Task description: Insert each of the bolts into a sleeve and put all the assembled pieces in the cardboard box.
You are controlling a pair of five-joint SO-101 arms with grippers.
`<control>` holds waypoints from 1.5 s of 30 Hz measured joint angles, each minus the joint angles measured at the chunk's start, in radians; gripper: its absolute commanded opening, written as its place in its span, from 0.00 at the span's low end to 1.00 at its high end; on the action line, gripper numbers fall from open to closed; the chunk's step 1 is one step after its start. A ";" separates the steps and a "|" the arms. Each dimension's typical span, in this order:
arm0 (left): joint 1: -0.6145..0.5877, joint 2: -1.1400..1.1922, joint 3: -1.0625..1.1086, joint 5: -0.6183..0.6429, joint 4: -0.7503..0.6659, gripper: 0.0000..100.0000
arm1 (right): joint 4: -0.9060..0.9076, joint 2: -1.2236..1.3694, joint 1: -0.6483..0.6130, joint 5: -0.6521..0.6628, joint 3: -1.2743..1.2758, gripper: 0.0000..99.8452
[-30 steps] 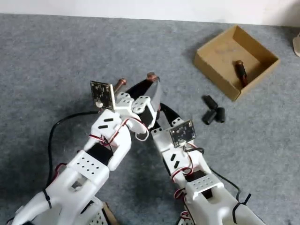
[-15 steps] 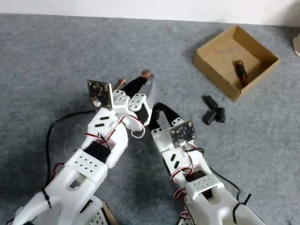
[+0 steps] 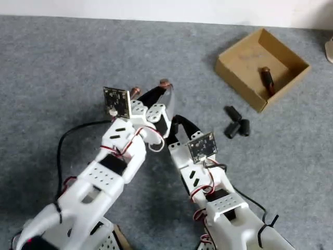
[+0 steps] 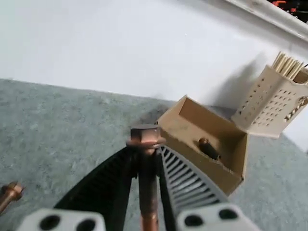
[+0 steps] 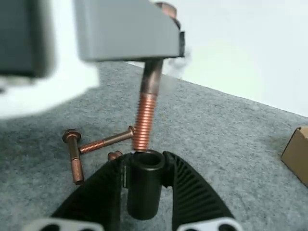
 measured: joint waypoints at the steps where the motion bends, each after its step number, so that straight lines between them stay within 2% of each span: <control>1: 0.005 0.028 -0.002 0.000 -0.032 0.01 | 0.000 0.000 -0.002 0.000 0.000 0.00; 4: 0.006 0.086 -0.011 -0.005 -0.084 0.01 | 0.000 0.000 -0.003 0.000 0.000 0.00; 9: 0.006 0.074 -0.011 -0.005 -0.091 0.01 | 0.000 0.002 -0.003 0.000 0.000 0.00; 18: 0.008 -0.041 -0.009 -0.003 0.063 0.01 | -0.002 -0.002 -0.005 0.000 0.000 0.00; 27: 0.012 -0.051 -0.009 -0.003 0.078 0.01 | -0.002 -0.002 -0.005 0.028 0.000 0.00; 35: 0.023 -0.071 0.034 -0.120 0.086 0.01 | 0.000 0.000 -0.006 0.031 0.000 0.00; 41: 0.023 -0.081 0.066 -0.129 0.086 0.20 | 0.000 0.000 -0.006 0.031 0.000 0.00; 45: 0.021 -0.080 0.095 -0.130 0.087 0.21 | -0.002 0.000 -0.005 0.031 0.000 0.00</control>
